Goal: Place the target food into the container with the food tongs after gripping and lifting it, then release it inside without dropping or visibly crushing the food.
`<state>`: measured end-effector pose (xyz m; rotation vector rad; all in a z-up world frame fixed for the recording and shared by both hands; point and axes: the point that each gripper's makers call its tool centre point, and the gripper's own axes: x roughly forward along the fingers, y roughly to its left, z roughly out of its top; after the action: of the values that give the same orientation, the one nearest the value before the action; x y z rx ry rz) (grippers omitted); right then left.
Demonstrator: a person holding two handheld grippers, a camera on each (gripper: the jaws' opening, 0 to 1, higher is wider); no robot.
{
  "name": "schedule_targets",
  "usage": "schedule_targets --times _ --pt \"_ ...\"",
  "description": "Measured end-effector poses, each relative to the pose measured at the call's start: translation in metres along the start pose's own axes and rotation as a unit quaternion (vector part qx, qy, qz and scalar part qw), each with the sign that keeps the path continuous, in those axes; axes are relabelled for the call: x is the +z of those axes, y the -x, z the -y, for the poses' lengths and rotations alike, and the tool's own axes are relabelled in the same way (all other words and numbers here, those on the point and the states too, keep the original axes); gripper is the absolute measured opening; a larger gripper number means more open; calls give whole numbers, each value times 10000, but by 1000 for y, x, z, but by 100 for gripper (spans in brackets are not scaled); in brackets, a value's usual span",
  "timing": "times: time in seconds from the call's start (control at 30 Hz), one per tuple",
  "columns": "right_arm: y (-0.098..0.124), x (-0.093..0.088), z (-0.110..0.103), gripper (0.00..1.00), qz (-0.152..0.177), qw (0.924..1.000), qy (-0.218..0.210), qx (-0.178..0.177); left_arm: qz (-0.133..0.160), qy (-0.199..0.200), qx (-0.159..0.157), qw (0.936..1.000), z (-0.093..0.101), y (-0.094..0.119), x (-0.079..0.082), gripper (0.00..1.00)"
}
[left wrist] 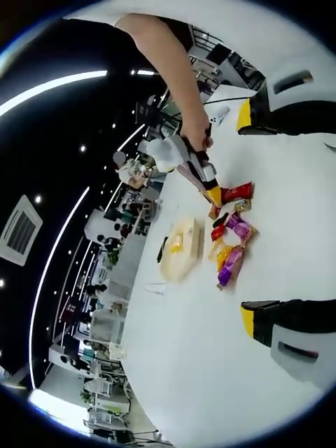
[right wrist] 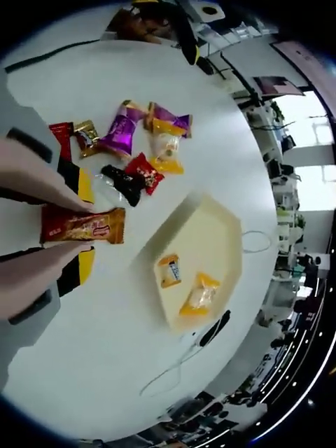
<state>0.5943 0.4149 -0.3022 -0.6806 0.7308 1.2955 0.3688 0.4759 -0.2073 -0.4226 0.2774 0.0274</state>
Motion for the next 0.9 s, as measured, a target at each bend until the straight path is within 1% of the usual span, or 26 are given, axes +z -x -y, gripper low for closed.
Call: schedule_targets --times 0.03,0.07,0.1,0.27,0.5,0.6,0.83,0.9 --pt "-1 2 2 21 23 10000 12 10 -1 -1 -4 10000 0 0 0 99" --pt "0 2 3 21 -35 10000 -71 8 5 -1 -15 10000 1 -1 0 99" --pt "1 0 0 21 -30 10000 -26 18 11 8 -31 10000 2 -2 1 99" --pt "0 -2 -1 21 3 10000 23 58 10 -38 -51 10000 3 -3 1 99" --pt "3 -3 -3 21 37 10000 -16 56 -18 -22 -44 10000 3 -3 -5 99" --pt "1 -4 0 21 57 10000 -43 64 -46 -16 -47 10000 3 -3 -8 99" --pt "1 -3 -1 21 50 9999 -60 62 -28 -9 -59 10000 3 -5 -6 99" --pt "1 -2 0 21 8 9998 -185 63 -18 2 -64 10000 3 -6 -5 99"
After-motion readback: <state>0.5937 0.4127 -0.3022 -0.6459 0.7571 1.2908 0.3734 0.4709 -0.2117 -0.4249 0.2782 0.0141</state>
